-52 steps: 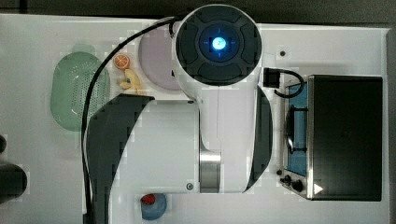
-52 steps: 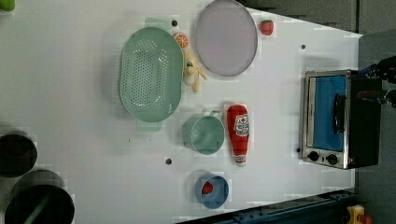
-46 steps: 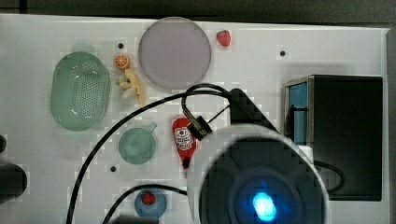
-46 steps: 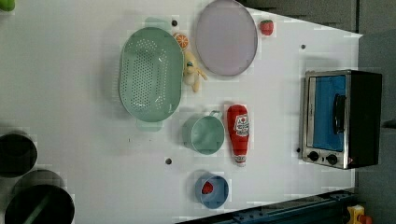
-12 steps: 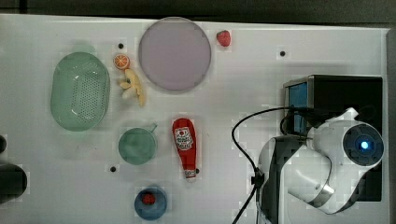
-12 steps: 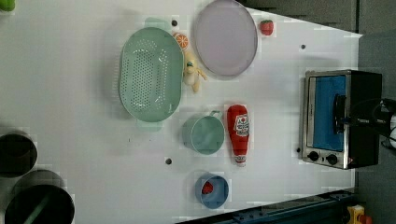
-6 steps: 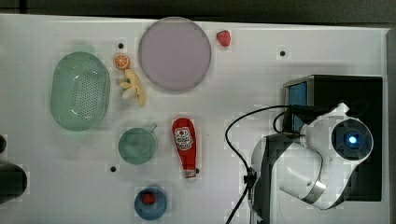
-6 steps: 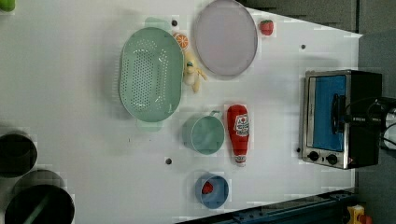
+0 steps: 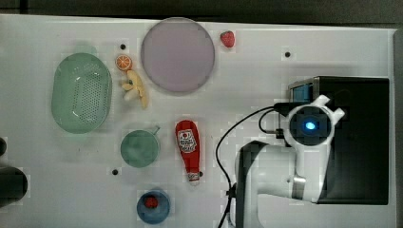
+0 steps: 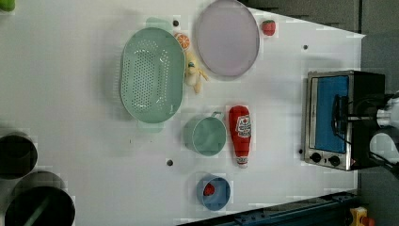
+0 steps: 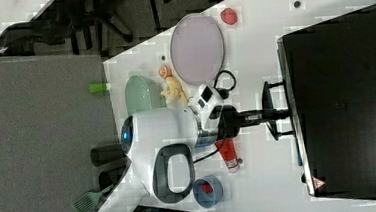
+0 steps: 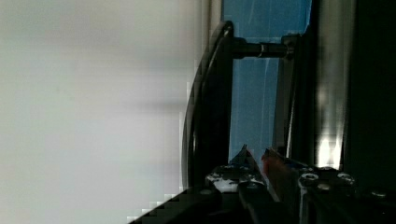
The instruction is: Flap open oven.
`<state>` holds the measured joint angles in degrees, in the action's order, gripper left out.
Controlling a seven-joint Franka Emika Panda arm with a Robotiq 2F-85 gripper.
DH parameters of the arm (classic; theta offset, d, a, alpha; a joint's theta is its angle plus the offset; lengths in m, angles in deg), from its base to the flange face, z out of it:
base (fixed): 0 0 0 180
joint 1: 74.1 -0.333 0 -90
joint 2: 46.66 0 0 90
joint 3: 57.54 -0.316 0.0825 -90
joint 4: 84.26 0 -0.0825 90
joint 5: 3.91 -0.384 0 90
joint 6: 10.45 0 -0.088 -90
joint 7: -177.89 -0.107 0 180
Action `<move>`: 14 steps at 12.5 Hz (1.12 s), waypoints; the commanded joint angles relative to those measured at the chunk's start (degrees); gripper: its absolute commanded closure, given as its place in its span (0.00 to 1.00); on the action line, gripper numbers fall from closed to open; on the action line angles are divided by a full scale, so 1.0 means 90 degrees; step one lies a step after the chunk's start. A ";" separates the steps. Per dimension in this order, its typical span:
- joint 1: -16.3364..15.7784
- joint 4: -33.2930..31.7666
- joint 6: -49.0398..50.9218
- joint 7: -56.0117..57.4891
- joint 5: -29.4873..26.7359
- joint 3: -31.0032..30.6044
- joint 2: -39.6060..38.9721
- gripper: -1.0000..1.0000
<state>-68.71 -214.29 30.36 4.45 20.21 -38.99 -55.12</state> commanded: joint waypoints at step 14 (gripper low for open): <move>-0.1501 0.0501 0.0713 -0.6149 0.3119 -0.1184 -0.2576 0.83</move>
<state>-82.15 -210.60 36.80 -43.27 47.62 -50.18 -78.95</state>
